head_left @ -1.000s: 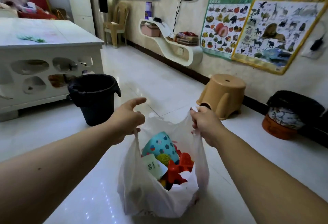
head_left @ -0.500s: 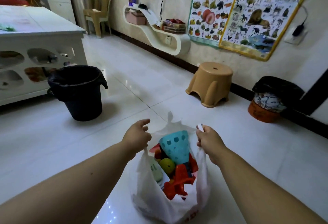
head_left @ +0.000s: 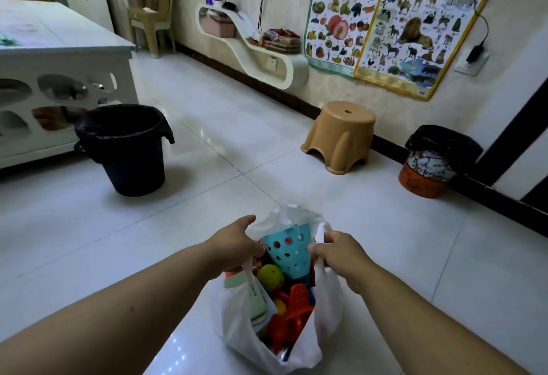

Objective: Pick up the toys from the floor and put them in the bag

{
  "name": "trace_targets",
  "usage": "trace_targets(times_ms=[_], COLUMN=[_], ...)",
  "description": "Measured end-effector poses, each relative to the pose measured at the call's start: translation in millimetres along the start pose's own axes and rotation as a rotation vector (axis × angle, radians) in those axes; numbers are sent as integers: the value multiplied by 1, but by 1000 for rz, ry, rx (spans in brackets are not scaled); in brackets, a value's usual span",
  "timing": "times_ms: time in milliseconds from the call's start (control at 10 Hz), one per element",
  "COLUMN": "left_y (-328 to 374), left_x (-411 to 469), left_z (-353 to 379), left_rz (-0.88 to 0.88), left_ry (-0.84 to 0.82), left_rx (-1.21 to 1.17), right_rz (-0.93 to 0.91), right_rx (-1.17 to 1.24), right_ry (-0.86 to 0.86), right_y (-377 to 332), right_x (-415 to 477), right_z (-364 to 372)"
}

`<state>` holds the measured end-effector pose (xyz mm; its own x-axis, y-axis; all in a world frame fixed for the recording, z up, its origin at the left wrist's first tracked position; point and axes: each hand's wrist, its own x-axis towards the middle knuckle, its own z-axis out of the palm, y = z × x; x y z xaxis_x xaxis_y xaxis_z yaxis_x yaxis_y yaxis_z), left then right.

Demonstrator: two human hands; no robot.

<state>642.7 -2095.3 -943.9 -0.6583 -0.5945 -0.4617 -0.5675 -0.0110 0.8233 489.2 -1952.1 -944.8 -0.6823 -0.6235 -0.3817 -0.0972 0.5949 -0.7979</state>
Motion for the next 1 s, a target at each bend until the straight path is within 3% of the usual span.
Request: trace_targets(times_ms=[200, 700, 1000], left_y=[-5, -31, -31], left_x=[-22, -49, -60], left_z=[-5, 18, 20], left_rz=[14, 14, 44], left_ry=[-15, -143, -165], left_rx=[56, 12, 114], right_rz=[-35, 42, 50], right_rx=[34, -130, -253], right_ry=[24, 28, -17], right_y=[-3, 17, 12], right_x=[-15, -17, -25], right_z=[2, 14, 8])
